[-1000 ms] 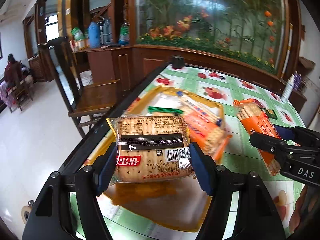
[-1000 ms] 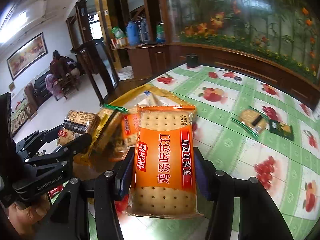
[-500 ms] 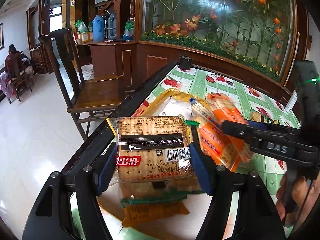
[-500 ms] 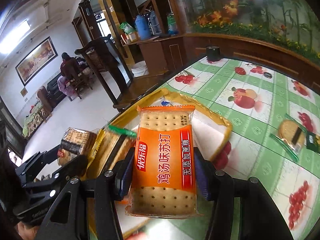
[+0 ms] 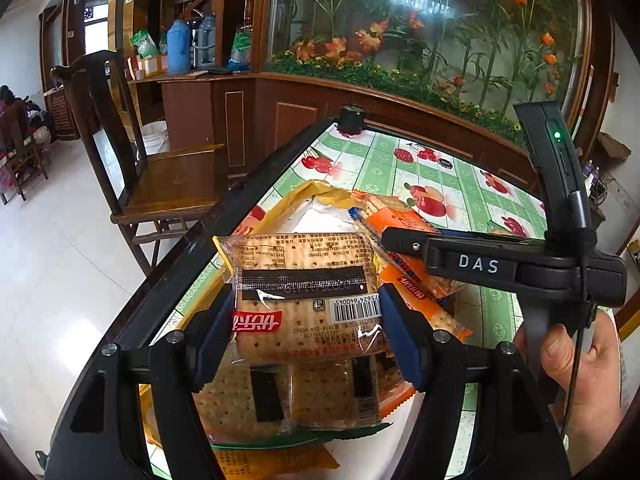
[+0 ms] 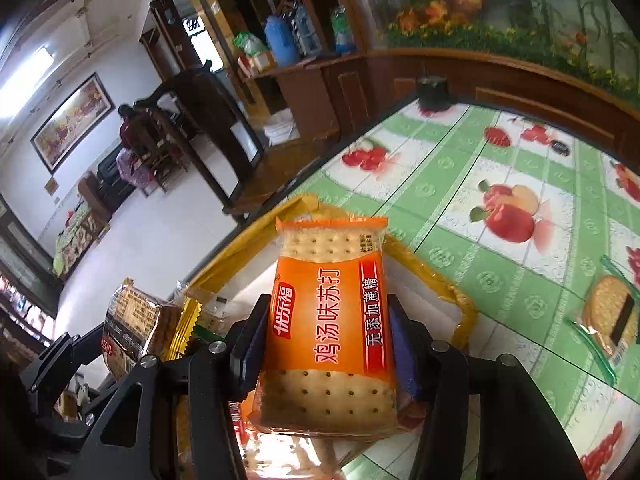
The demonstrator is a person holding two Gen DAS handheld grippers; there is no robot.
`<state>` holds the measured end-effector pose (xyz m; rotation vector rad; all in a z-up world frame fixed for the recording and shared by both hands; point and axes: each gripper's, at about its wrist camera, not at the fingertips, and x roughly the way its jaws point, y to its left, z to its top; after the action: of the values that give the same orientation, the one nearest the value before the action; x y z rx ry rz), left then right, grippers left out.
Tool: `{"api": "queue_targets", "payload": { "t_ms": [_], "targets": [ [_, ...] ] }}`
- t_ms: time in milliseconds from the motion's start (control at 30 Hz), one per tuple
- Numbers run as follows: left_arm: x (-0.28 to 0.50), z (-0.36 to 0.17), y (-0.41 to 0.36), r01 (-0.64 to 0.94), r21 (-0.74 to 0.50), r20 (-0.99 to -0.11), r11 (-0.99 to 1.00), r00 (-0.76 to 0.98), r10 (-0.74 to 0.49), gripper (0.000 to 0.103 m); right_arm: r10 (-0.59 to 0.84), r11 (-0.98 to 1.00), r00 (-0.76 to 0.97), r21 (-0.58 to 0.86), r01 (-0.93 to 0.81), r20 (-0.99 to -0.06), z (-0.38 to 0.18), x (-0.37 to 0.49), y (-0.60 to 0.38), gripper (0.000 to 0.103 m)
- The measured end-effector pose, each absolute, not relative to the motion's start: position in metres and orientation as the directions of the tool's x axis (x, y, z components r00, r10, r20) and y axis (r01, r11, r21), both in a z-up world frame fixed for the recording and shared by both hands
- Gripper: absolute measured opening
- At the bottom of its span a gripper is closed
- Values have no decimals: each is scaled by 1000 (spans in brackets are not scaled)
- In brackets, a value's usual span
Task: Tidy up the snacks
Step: 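Open both tools to drop the brown and orange packs into the tray, then move both open tools back over the round and green packs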
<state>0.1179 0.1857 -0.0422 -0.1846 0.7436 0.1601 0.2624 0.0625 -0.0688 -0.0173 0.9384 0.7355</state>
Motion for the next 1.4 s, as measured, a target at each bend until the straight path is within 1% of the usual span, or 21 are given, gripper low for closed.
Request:
{"api": "queue_targets", "payload": {
  "t_ms": [67,100,167,267,433,600,800,867,1033,1100,1300,1400],
  "targets": [
    [121,-41,186,-216,-120,-688,969,722,76,72,565,759,368,291,-583,-738,-73,264,63,59],
    [122,-42,187,-220,-126,-696,967,715,72,75,565,760,369,293,-580,-738,-75,265,63,61],
    [123,-42,188,-223,-128,-702,966,709,71,77,564,766,374,296,-571,-737,-77,265,62,73],
    [123,-41,185,-229,-109,-707,967,702,87,81,558,774,394,287,-564,-730,-77,262,61,80],
    [119,-37,184,-234,-107,-703,966,705,93,81,567,782,425,298,-547,-706,-71,259,51,80],
    [113,-27,181,-241,-97,-678,966,726,114,82,585,780,450,318,-538,-675,-60,248,36,81],
    [107,-17,171,-254,-52,-653,966,741,160,82,587,785,471,320,-530,-659,-51,234,19,81],
    [106,-13,167,-255,-45,-643,966,747,168,82,590,787,483,325,-524,-647,-47,229,11,85],
    [102,-1,154,-238,-44,-617,970,770,161,82,588,795,514,328,-510,-625,-38,218,-14,87],
    [103,1,146,-225,-43,-613,973,775,152,84,581,803,525,331,-496,-622,-37,215,-26,88],
    [106,5,115,-165,-31,-605,986,788,113,84,530,846,578,334,-416,-621,-40,208,-81,88],
    [110,4,98,-130,-31,-611,991,788,84,84,496,868,601,324,-378,-627,-42,204,-107,90]
  ]
}}
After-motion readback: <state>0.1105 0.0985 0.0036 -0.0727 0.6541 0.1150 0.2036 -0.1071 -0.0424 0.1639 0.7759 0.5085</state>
